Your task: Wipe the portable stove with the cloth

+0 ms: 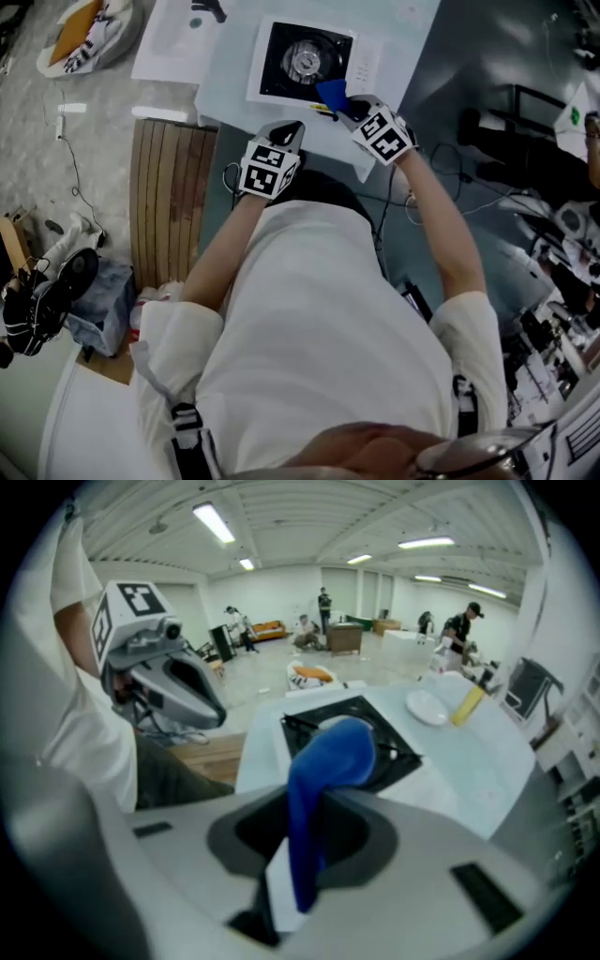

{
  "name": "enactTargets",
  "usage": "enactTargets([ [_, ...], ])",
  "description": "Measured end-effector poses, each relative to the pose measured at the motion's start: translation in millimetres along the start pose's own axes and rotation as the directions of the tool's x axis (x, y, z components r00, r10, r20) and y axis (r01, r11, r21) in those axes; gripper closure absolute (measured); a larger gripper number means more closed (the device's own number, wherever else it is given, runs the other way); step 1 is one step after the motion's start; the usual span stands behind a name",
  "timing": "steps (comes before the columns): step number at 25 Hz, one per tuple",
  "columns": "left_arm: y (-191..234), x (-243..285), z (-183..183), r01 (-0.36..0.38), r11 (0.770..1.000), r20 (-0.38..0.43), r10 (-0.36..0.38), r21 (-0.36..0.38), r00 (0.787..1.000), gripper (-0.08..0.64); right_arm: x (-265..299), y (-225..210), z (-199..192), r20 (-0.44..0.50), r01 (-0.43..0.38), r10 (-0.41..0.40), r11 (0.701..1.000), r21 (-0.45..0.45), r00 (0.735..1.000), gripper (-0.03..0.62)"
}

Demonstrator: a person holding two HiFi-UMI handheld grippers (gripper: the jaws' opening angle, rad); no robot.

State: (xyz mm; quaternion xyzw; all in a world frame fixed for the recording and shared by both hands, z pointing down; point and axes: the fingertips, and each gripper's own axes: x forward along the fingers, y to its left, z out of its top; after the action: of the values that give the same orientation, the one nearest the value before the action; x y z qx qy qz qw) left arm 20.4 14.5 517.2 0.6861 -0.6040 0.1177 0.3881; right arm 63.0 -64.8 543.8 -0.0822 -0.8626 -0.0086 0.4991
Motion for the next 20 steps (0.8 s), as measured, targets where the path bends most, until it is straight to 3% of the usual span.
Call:
enactTargets([
  [8, -6, 17, -3, 0.019, 1.000, -0.042, -0.018, 0.010, 0.999, 0.528, -26, -128, -27, -0.042, 0.221, -0.219, 0.975, 0.036, 0.975, 0.502],
  [12, 2, 16, -1, 0.011, 1.000, -0.055, -0.010, 0.006, 0.998, 0.528, -22, -170, -28, -0.075, 0.321, -0.320, 0.947, -0.009, 0.944, 0.502],
  [20, 21, 14, 1, -0.010, 1.000, -0.072, 0.009, -0.009, 0.997, 0.528, 17, -210, -33, -0.150, 0.395, -0.401, 0.916, -0.070, 0.904, 0.502],
])
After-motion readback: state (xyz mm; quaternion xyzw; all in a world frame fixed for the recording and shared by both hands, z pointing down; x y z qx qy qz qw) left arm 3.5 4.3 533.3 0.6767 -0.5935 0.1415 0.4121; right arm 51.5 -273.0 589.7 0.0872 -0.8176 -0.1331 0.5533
